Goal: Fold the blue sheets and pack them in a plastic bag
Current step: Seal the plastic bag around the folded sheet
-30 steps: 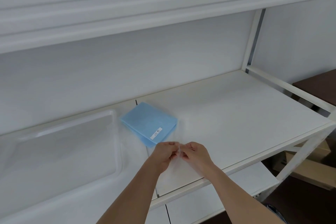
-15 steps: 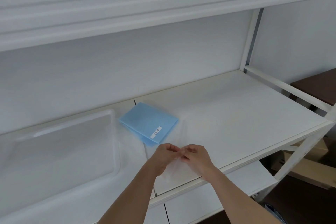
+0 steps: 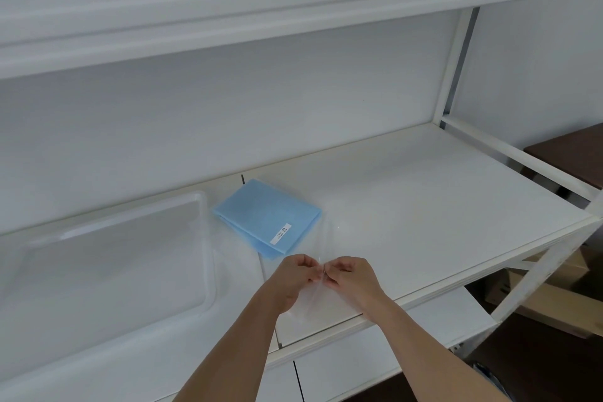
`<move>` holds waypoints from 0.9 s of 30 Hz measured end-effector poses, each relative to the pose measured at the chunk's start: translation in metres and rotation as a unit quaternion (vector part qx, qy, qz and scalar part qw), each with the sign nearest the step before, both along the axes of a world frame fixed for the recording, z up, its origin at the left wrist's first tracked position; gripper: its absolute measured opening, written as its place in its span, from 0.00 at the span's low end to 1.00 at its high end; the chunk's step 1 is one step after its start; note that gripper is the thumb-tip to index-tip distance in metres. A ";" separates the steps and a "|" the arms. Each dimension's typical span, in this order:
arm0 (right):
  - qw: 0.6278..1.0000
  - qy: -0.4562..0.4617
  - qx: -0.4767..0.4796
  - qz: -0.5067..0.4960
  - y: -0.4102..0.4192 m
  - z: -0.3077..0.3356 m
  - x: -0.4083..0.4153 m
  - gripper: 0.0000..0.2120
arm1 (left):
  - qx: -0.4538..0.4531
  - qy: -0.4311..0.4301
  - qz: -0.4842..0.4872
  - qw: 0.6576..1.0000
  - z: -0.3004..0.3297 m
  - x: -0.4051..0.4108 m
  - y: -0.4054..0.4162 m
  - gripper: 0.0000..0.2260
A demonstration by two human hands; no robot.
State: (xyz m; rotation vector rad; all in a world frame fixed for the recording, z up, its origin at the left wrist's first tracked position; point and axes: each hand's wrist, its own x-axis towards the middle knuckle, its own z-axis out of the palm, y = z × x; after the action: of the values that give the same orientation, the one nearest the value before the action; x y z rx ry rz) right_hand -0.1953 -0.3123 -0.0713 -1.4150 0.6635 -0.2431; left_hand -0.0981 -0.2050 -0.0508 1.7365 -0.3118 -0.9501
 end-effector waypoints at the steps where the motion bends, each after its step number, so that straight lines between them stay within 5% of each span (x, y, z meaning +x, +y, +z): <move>1: 1.000 0.006 -0.009 -0.001 0.000 0.000 0.000 0.06 | 0.001 -0.003 0.001 1.000 0.000 0.000 0.000 0.04; 13: 0.992 0.060 -0.111 0.003 0.005 0.007 0.001 0.11 | 0.006 -0.007 0.016 1.000 0.001 -0.001 0.000 0.07; 27: 0.998 0.022 -0.062 -0.019 0.013 0.011 0.003 0.09 | -0.018 0.061 0.083 0.995 0.002 0.002 0.003 0.09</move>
State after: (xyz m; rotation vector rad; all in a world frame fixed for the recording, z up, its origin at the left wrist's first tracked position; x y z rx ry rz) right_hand -0.1927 -0.2997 -0.0603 -1.5317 0.7224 -0.2878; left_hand -0.0963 -0.2021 -0.0487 1.6357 -0.1026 -0.9192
